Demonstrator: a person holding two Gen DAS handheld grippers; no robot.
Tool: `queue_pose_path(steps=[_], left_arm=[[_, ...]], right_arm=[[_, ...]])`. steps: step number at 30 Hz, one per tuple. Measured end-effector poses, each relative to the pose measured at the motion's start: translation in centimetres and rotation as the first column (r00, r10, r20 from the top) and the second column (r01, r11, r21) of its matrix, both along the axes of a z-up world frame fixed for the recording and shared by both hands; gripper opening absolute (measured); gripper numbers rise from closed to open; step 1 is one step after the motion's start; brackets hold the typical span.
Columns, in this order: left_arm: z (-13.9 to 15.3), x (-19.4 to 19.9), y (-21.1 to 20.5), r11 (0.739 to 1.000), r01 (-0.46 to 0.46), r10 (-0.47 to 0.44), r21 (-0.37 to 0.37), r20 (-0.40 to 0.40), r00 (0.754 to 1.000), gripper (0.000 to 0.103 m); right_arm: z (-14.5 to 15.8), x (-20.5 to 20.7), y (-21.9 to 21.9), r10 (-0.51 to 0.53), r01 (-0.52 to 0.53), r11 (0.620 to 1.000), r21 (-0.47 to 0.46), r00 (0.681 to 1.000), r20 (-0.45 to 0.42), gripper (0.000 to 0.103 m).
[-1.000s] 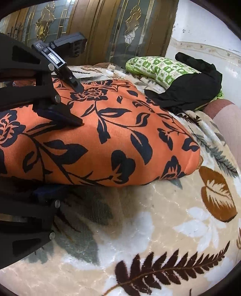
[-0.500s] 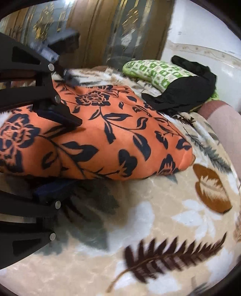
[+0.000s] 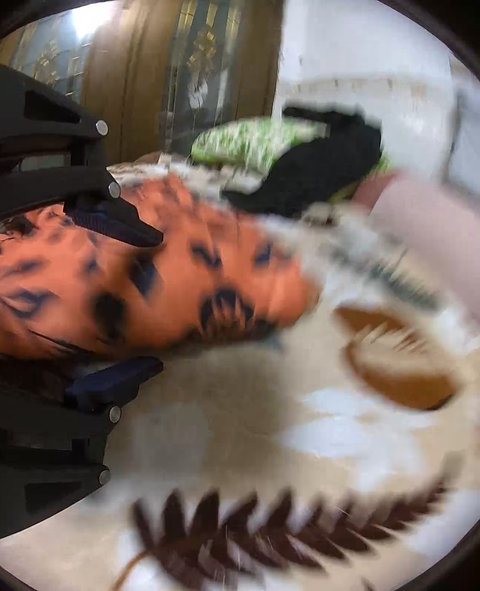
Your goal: Fold small clothes
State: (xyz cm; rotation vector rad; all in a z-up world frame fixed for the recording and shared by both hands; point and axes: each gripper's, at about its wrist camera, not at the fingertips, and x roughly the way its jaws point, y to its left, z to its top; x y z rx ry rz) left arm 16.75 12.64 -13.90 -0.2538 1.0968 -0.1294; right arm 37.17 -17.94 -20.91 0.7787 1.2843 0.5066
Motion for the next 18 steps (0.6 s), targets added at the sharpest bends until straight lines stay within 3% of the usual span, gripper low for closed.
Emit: queue_pose_path(steps=[3, 5, 7, 9, 12, 16, 17, 18], left_arm=[[-0.4, -0.1, -0.2, 0.999, 0.028, -0.028, 0.029, 0.017, 0.999, 0.068], [-0.2, 0.0, -0.3, 0.999, 0.028, -0.029, 0.029, 0.015, 0.999, 0.068], [-0.2, 0.1, -0.1, 0.999, 0.023, -0.023, 0.024, 0.015, 1.000, 0.068], [-0.3, -0.2, -0.2, 0.999, 0.023, -0.024, 0.025, 0.020, 1.000, 0.068], [-0.4, -0.4, -0.1, 1.000, 0.022, -0.023, 0.020, 0.026, 0.999, 0.068], [-0.6, -0.4, -0.3, 0.999, 0.025, -0.026, 0.021, 0.029, 0.999, 0.069], [-0.6, -0.4, -0.2, 0.999, 0.025, -0.025, 0.020, 0.027, 0.999, 0.069], [-0.6, -0.3, -0.3, 0.999, 0.026, -0.026, 0.022, 0.024, 0.999, 0.069]], right_arm=[[3.5, -1.0, 1.3, 0.042, -0.026, 0.995, -0.092, 0.985, 0.170, 0.034], [1.2, -0.5, 1.4, 0.053, -0.038, 0.986, -0.164, 0.995, 0.085, 0.035], [0.8, -0.8, 0.1, 0.006, -0.001, 0.997, -0.074, 0.998, 0.066, 0.049], [1.6, -2.2, -1.2, -0.045, 0.046, 0.999, -0.018, 0.997, 0.060, 0.072], [2.9, -5.7, -2.5, -0.048, 0.047, 0.999, 0.018, 0.996, 0.071, 0.072], [1.6, -11.2, -2.4, 0.026, -0.026, 0.999, 0.021, 0.999, -0.019, 0.073], [1.0, -12.1, -1.3, 0.075, -0.075, 0.997, -0.001, 0.996, -0.038, 0.069], [1.1, -12.5, -0.2, 0.112, -0.113, 0.993, -0.034, 0.993, -0.025, 0.035]])
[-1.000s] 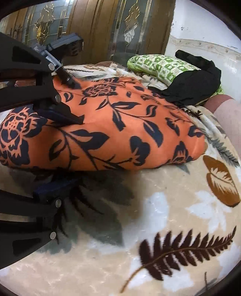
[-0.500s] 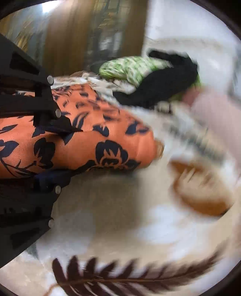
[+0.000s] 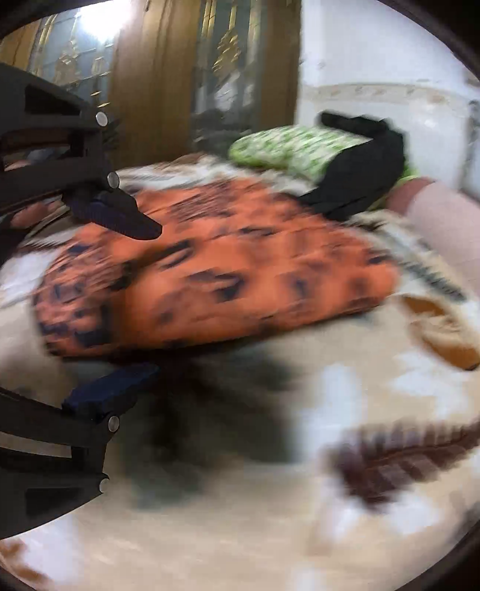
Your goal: Fold small clothes
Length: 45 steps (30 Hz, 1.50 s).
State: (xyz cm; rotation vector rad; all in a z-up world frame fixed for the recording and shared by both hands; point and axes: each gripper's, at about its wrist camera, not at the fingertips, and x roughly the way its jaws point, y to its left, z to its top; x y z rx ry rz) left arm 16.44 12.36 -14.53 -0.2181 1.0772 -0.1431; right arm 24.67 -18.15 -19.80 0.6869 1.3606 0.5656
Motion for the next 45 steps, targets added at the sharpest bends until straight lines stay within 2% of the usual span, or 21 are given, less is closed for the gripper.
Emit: queue_pose_path(steps=[3, 5, 6, 9, 10, 12, 13, 15, 20, 23, 24, 25, 26, 29, 32, 35, 37, 39, 42, 44, 45], left_arm=[[0.2, 0.1, -0.1, 1.000, -0.009, 0.009, -0.003, -0.005, 1.000, 0.070], [0.5, 0.1, -0.1, 1.000, -0.029, 0.029, -0.001, -0.020, 0.999, 0.070], [1.0, -0.1, 0.0, 0.999, -0.045, 0.045, 0.002, -0.027, 0.999, 0.070], [3.1, -1.9, 0.5, 0.997, -0.069, 0.070, -0.018, 0.045, 0.997, 0.070], [3.3, -2.4, 0.6, 0.997, -0.071, 0.071, -0.008, 0.064, 0.995, 0.070], [1.6, -2.4, 0.9, 0.994, -0.085, 0.086, 0.069, 0.002, 0.996, 0.072], [0.4, -2.2, 1.2, 0.995, -0.089, 0.091, 0.046, -0.033, 0.995, 0.072], [0.6, -2.6, 1.9, 0.993, -0.115, 0.114, -0.005, -0.020, 0.993, 0.072], [2.9, -4.0, 2.9, 0.988, -0.131, 0.134, -0.086, 0.029, 0.991, 0.071], [2.1, -4.6, 4.2, 0.966, -0.162, 0.166, -0.199, 0.002, 0.986, 0.071], [1.4, -4.3, 4.3, 0.961, -0.167, 0.167, -0.220, -0.019, 0.986, 0.066], [0.6, -4.1, 4.4, 0.956, -0.175, 0.167, -0.236, -0.050, 0.985, 0.043], [-0.4, -4.0, 4.8, 0.948, -0.184, 0.168, -0.261, -0.081, 0.982, 0.040], [-1.2, -4.3, 6.4, 0.888, -0.223, 0.191, -0.402, -0.117, 0.975, 0.029], [-1.6, -4.6, 6.9, 0.859, -0.245, 0.199, -0.450, -0.147, 0.969, 0.030], [0.1, -4.8, 6.4, 0.888, -0.222, 0.190, -0.402, -0.119, 0.975, 0.043], [2.2, -4.3, 6.1, 0.904, -0.181, 0.172, -0.388, -0.059, 0.983, 0.057], [4.0, -2.9, 5.9, 0.919, -0.151, 0.164, -0.364, 0.004, 0.987, 0.061], [4.0, 1.2, 5.6, 0.939, -0.121, 0.132, -0.322, 0.013, 0.991, 0.061], [2.4, 3.7, 5.5, 0.939, -0.118, 0.115, -0.322, -0.028, 0.993, 0.061], [1.1, 4.7, 5.7, 0.942, -0.125, 0.112, -0.311, -0.061, 0.992, 0.047]], right_arm=[[2.5, -1.1, 1.4, 0.002, 0.009, 0.994, -0.105, 0.995, 0.104, 0.033], [2.4, -1.1, 2.6, 0.042, -0.011, 0.975, -0.221, 0.990, 0.137, 0.034], [1.7, -1.1, 2.7, 0.047, -0.020, 0.971, -0.237, 0.993, 0.108, 0.043], [2.3, -2.1, 1.4, -0.020, 0.030, 0.993, -0.117, 0.996, 0.091, 0.066], [3.2, -2.8, 1.2, -0.029, 0.042, 0.993, -0.106, 0.992, 0.122, 0.068], [4.0, -4.0, 1.0, -0.025, 0.040, 0.995, -0.096, 0.987, 0.160, 0.069], [3.8, -4.4, 1.2, -0.012, 0.031, 0.993, -0.110, 0.986, 0.165, 0.069], [1.7, -4.5, 2.4, 0.074, -0.048, 0.971, -0.232, 0.992, 0.102, 0.065], [4.2, -5.7, 1.3, 0.014, 0.025, 0.975, -0.219, 0.984, 0.176, 0.067], [5.8, -6.4, 0.9, -0.023, 0.072, 0.975, -0.209, 0.974, 0.227, 0.068], [6.3, -6.7, 0.8, -0.031, 0.080, 0.977, -0.196, 0.970, 0.243, 0.068], [7.1, -7.1, 0.7, -0.032, 0.082, 0.979, -0.184, 0.965, 0.262, 0.068], [7.6, -7.3, 0.9, -0.026, 0.078, 0.981, -0.176, 0.960, 0.279, 0.068], [8.1, -6.8, 1.5, 0.005, 0.051, 0.983, -0.176, 0.953, 0.303, 0.068], [8.4, -5.9, 2.4, 0.024, 0.025, 0.987, -0.160, 0.953, 0.300, 0.068], [8.2, -5.1, 3.3, 0.053, -0.004, 0.987, -0.158, 0.951, 0.303, 0.068], [8.0, -4.2, 3.6, 0.063, -0.018, 0.988, -0.154, 0.954, 0.293, 0.068], [7.4, -3.2, 4.2, 0.073, -0.032, 0.989, -0.148, 0.957, 0.282, 0.068], [6.9, -2.1, 4.4, 0.079, -0.043, 0.989, -0.139, 0.960, 0.269, 0.068], [6.7, -1.8, 4.5, 0.080, -0.045, 0.990, -0.134, 0.960, 0.268, 0.068], [6.7, -1.6, 4.5, 0.085, -0.052, 0.990, -0.131, 0.960, 0.268, 0.068]])
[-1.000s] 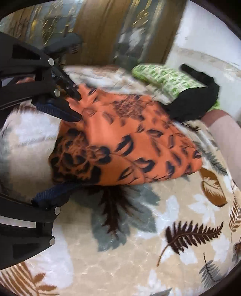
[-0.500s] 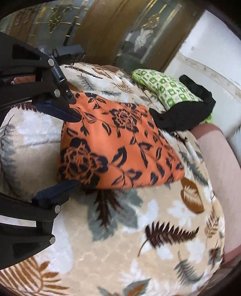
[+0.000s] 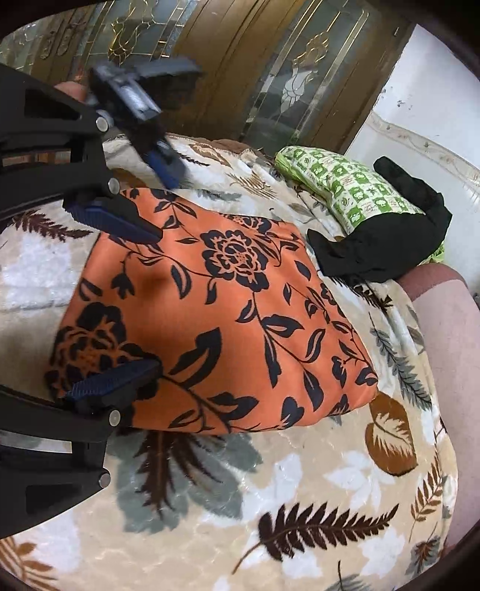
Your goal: Fold small clothes
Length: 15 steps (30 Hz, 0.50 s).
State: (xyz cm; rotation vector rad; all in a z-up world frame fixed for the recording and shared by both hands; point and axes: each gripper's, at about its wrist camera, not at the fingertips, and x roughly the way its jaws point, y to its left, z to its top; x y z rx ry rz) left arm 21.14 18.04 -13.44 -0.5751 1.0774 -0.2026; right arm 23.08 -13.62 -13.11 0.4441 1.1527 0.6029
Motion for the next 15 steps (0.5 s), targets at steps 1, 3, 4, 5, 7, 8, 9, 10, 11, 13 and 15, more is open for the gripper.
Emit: queue_pose_path(steps=[1, 3, 4, 5, 7, 8, 9, 10, 11, 13, 15], left_arm=[[-1.9, 0.7, 0.2, 1.000, 0.000, 0.001, 0.016, -0.043, 0.999, 0.038], [-4.2, 0.0, 1.9, 0.982, -0.094, 0.085, -0.164, -0.063, 0.994, 0.038], [-4.5, -0.4, 2.5, 0.971, -0.117, 0.107, -0.210, -0.060, 0.992, 0.037], [-4.4, -0.7, 2.5, 0.970, -0.117, 0.108, -0.213, -0.055, 0.993, 0.037], [-3.3, -0.8, 1.6, 0.986, -0.093, 0.089, -0.139, -0.040, 0.995, 0.037], [-2.3, -0.8, 1.0, 0.994, -0.070, 0.068, -0.088, -0.023, 0.997, 0.037], [-1.3, -0.5, 0.2, 0.998, -0.038, 0.038, -0.043, -0.004, 0.999, 0.040], [-0.6, -0.4, -0.2, 1.000, -0.020, 0.020, -0.015, 0.012, 1.000, 0.047], [0.0, 0.1, -0.5, 1.000, -0.012, 0.012, 0.004, 0.026, 1.000, 0.051], [0.7, 1.6, -0.8, 1.000, -0.007, 0.006, 0.005, 0.054, 0.998, 0.057], [0.1, 2.9, -0.5, 1.000, -0.010, 0.010, 0.019, 0.036, 0.999, 0.052]], right_arm=[[-0.1, 0.1, 0.0, 0.006, -0.006, 1.000, 0.001, 1.000, -0.002, 0.068], [-0.4, 0.4, 0.1, 0.020, -0.020, 1.000, 0.011, 1.000, -0.013, 0.069], [-0.7, 0.5, 0.1, 0.026, -0.025, 1.000, 0.016, 0.999, -0.022, 0.069], [-0.9, 0.6, 0.0, 0.032, -0.031, 0.999, 0.023, 0.999, -0.027, 0.069], [-1.1, 0.9, -0.1, 0.048, -0.046, 0.998, 0.034, 0.998, -0.038, 0.069], [-1.1, 1.1, -0.1, 0.058, -0.056, 0.998, 0.034, 0.997, -0.046, 0.069], [-0.8, 1.3, -0.1, 0.066, -0.065, 0.997, 0.034, 0.997, -0.043, 0.069], [-0.5, 1.3, -0.2, 0.071, -0.069, 0.997, 0.037, 0.997, -0.032, 0.069], [-0.1, 1.5, -0.4, 0.068, -0.067, 0.997, 0.040, 0.997, -0.021, 0.070], [0.2, 2.1, -0.8, 0.048, -0.047, 0.997, 0.062, 0.999, -0.018, 0.070], [0.0, 2.9, -1.0, 0.032, -0.030, 0.997, 0.074, 0.999, -0.024, 0.071]])
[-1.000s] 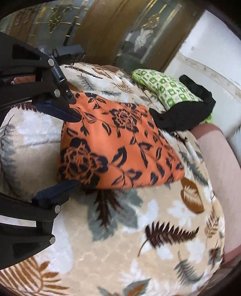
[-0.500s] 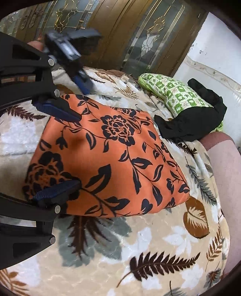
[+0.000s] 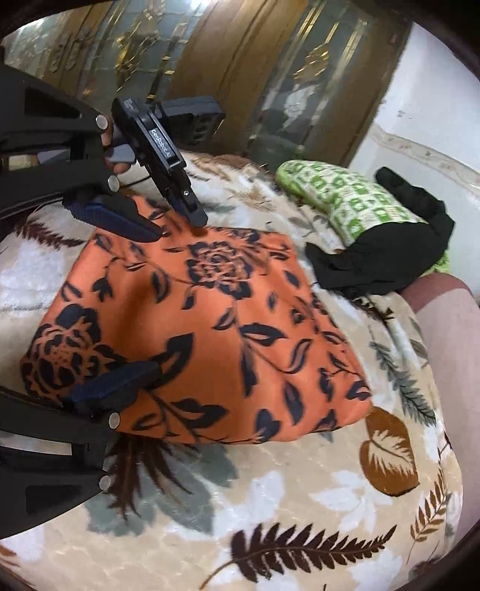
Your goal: Fold small clothes
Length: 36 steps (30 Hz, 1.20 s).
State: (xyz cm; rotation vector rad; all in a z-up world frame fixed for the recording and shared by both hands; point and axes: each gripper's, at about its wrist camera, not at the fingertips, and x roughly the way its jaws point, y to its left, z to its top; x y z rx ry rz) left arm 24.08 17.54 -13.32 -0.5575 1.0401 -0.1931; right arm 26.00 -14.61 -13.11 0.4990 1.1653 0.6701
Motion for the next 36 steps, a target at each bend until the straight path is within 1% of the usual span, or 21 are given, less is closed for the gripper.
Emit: queue_pose_path(steps=[1, 2, 3, 4, 5, 6, 7, 8, 10, 12, 13, 15, 16, 18, 21, 24, 26, 32, 36], left_arm=[[-1.2, 0.8, 0.3, 1.000, -0.001, 0.001, 0.001, -0.045, 0.999, 0.032], [-2.7, 0.9, 1.4, 0.998, -0.023, 0.019, -0.050, -0.084, 0.996, 0.032], [-3.9, 0.7, 2.7, 0.985, -0.073, 0.057, -0.156, -0.101, 0.993, 0.031], [-4.5, 0.4, 3.5, 0.969, -0.105, 0.082, -0.223, -0.109, 0.991, 0.030], [-4.7, 0.2, 3.9, 0.958, -0.123, 0.097, -0.260, -0.111, 0.989, 0.030], [-4.5, -0.1, 3.8, 0.956, -0.126, 0.101, -0.264, -0.105, 0.989, 0.030], [-4.1, -0.2, 3.5, 0.962, -0.120, 0.099, -0.244, -0.096, 0.990, 0.036], [-3.5, -0.5, 3.2, 0.971, -0.112, 0.095, -0.213, -0.086, 0.992, 0.040], [-2.0, -1.1, 2.6, 0.982, -0.090, 0.081, -0.166, -0.062, 0.995, 0.061], [-0.6, -2.2, 2.0, 0.990, -0.057, 0.056, -0.128, -0.013, 0.998, 0.071], [-0.1, -2.7, 1.7, 0.995, -0.044, 0.044, -0.094, -0.001, 0.999, 0.071], [0.3, -3.2, 1.1, 0.998, -0.016, 0.017, -0.068, 0.010, 1.000, 0.071], [0.3, -3.2, 0.7, 0.998, -0.009, 0.009, -0.056, 0.008, 1.000, 0.071], [0.0, -3.7, 0.6, 1.000, -0.016, 0.016, -0.001, -0.008, 1.000, 0.071], [0.0, -3.9, 0.2, 0.999, -0.022, 0.023, 0.036, -0.014, 1.000, 0.071], [0.8, -4.3, -0.2, 0.997, -0.019, 0.018, 0.079, 0.018, 1.000, 0.071], [1.1, -4.2, -0.6, 0.993, -0.014, 0.012, 0.117, 0.020, 1.000, 0.071], [1.2, -3.8, -1.3, 0.988, -0.002, -0.002, 0.153, 0.026, 1.000, 0.071], [1.2, -3.6, -1.5, 0.987, 0.000, -0.004, 0.159, 0.027, 1.000, 0.071]], right_arm=[[-0.2, 0.4, -0.1, -0.010, 0.010, 1.000, 0.004, 1.000, -0.005, 0.071], [-0.5, 0.7, -0.2, -0.013, 0.013, 1.000, 0.017, 1.000, -0.013, 0.071], [-0.9, 0.9, -0.2, -0.013, 0.013, 0.999, 0.029, 1.000, -0.025, 0.071], [-1.3, 1.1, -0.1, -0.008, 0.010, 0.999, 0.039, 0.999, -0.041, 0.071], [-1.4, 1.1, -0.1, -0.004, 0.006, 0.999, 0.044, 0.999, -0.045, 0.071], [-1.4, 1.1, -0.1, 0.000, 0.002, 0.999, 0.048, 0.999, -0.043, 0.071], [-1.2, 1.1, -0.1, 0.003, -0.002, 0.999, 0.049, 0.999, -0.038, 0.071], [-1.0, 1.0, -0.3, 0.002, 0.000, 0.998, 0.055, 0.999, -0.033, 0.071], [-0.6, 0.7, -1.1, -0.018, 0.020, 0.998, 0.066, 1.000, -0.018, 0.071], [-0.3, 0.4, -2.2, -0.052, 0.052, 0.996, 0.072, 0.999, 0.001, 0.072], [-0.4, 0.4, -3.0, -0.079, 0.078, 0.995, 0.067, 0.997, 0.002, 0.073], [-1.1, 0.6, -4.2, -0.125, 0.126, 0.990, 0.061, 0.992, -0.019, 0.073], [-1.6, 0.8, -4.7, -0.147, 0.149, 0.987, 0.061, 0.988, -0.040, 0.073], [-2.6, 1.1, -5.2, -0.171, 0.177, 0.981, 0.080, 0.983, -0.072, 0.073], [-3.8, 1.4, -4.6, -0.161, 0.173, 0.980, 0.095, 0.980, -0.119, 0.073], [-4.0, 1.5, -4.0, -0.154, 0.163, 0.984, 0.067, 0.981, -0.120, 0.074], [-3.9, 1.5, -3.8, -0.156, 0.163, 0.985, 0.053, 0.981, -0.115, 0.074], [-3.6, 1.6, -3.7, -0.165, 0.166, 0.986, 0.007, 0.982, -0.095, 0.074], [-3.7, 2.0, -3.7, -0.172, 0.171, 0.985, -0.026, 0.981, -0.085, 0.074]])
